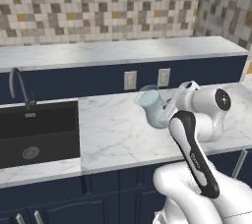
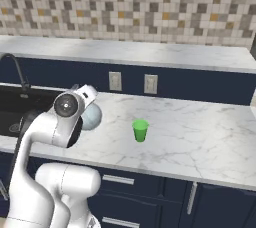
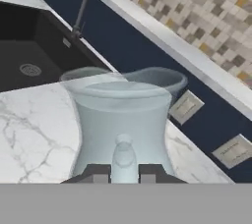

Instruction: Place the pitcher and cup on the dining counter for serving.

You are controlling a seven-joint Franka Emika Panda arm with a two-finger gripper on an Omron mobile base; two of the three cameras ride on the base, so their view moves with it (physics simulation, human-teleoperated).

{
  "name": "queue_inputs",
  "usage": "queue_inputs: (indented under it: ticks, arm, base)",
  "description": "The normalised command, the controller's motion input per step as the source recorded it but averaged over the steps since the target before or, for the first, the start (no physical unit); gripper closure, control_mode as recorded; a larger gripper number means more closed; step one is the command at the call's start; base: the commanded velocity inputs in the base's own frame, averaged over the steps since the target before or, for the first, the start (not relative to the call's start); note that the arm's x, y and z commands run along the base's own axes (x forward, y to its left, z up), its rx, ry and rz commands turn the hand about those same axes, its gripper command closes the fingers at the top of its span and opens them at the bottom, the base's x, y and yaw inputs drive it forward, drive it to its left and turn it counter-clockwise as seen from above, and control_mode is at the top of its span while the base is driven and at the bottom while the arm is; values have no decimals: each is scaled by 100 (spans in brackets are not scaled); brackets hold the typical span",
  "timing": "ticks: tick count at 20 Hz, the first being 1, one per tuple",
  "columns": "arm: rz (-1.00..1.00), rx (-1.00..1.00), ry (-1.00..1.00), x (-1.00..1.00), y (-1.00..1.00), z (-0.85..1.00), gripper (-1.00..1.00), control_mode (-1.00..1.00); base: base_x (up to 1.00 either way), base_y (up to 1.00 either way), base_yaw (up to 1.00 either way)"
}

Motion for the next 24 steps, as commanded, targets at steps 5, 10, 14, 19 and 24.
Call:
queue_inputs:
  ticks: [5,10,14,19,24]
  arm:
    - [7,0,-30,-60,-2,88,100,-100]
    - [3,0,-4,-30,-2,76,100,-100]
    - [0,0,10,-10,0,22,100,-100]
    - [0,0,16,0,-3,3,100,-100]
    - [0,0,2,4,-1,0,100,100]
  base:
    - [0,0,0]
    - [0,0,0]
    - [0,0,0]
    - [0,0,0]
    - [0,0,0]
